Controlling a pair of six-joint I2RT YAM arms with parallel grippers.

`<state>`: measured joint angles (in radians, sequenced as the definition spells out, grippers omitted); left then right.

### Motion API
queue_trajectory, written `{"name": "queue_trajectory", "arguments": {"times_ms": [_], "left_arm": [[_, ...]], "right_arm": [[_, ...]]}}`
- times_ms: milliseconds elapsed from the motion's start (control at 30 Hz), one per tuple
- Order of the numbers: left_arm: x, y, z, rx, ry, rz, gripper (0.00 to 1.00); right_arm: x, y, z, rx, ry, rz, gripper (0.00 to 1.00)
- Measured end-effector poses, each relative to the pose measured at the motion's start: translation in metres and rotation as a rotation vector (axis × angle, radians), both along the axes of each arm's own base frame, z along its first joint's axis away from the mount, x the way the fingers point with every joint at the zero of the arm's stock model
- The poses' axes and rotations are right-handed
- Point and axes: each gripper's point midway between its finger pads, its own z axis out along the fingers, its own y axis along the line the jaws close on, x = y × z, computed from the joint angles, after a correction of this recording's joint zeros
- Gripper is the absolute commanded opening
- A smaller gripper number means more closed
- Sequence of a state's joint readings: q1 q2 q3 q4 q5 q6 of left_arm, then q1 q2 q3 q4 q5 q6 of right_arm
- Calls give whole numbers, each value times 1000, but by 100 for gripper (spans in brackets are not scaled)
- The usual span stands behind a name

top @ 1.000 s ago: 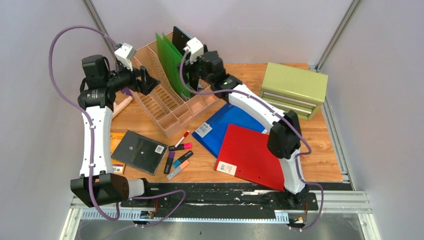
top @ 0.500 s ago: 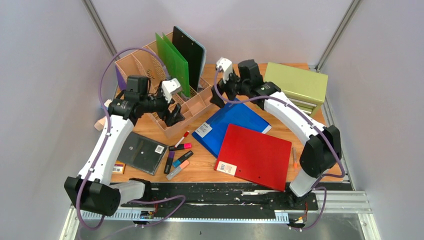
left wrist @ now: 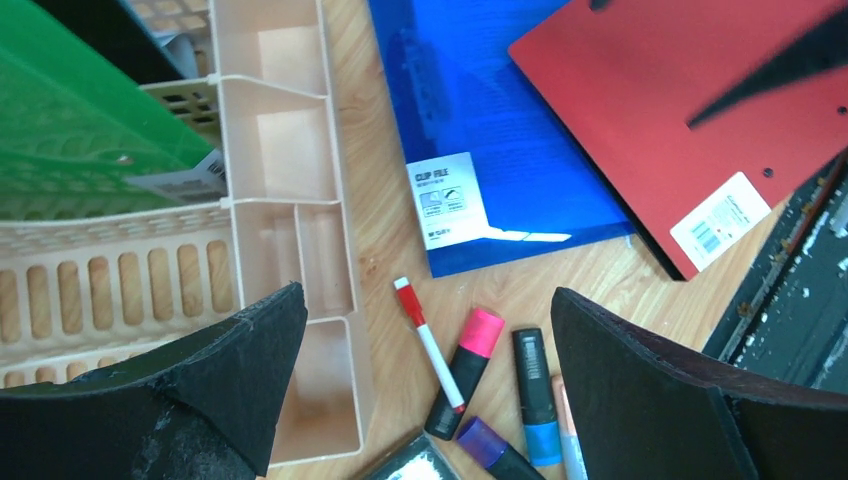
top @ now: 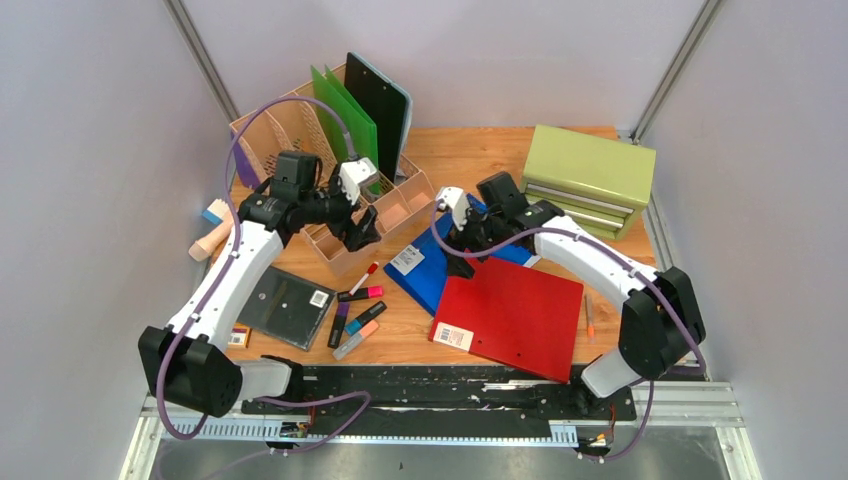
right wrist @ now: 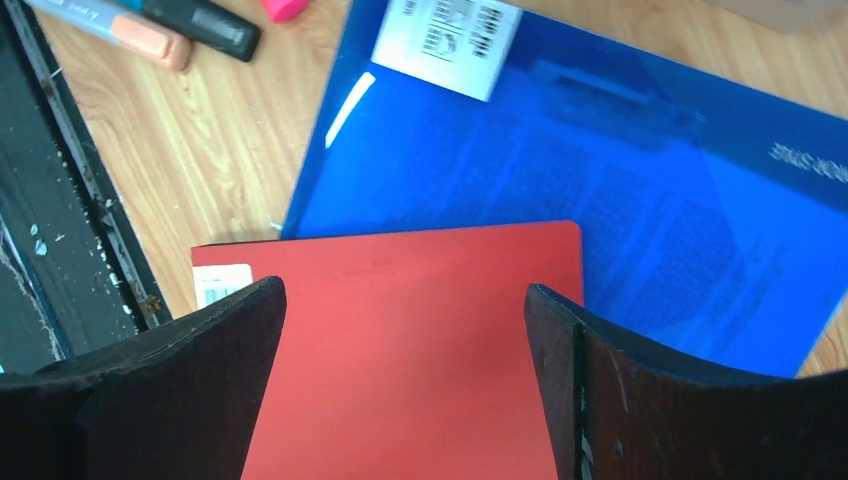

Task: Organize the desk
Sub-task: Place the folder in the storage box, then pick up the folder from the center of the board.

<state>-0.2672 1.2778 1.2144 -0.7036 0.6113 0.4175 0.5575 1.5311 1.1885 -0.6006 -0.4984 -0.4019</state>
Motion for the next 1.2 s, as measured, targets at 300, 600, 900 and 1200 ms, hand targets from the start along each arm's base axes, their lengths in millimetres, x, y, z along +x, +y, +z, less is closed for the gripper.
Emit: {"name": "queue_trajectory", "arguments": {"times_ms": [300,600,900,1200], "left_arm": [[12,20,-2,37,19,162,100],[24,56,-4,58,46,327,100],[22,48,-8,35,71,290,100],[16,18,-29,42,134,185,100]], "right_arm": [[-39,42,-47,-136,9,172,85],[-55,51,-94,-281,-3,241,77],[-56,11,-108,-370,-67,227,69],[-48,-53,-99,-410,-70,116,67]]}}
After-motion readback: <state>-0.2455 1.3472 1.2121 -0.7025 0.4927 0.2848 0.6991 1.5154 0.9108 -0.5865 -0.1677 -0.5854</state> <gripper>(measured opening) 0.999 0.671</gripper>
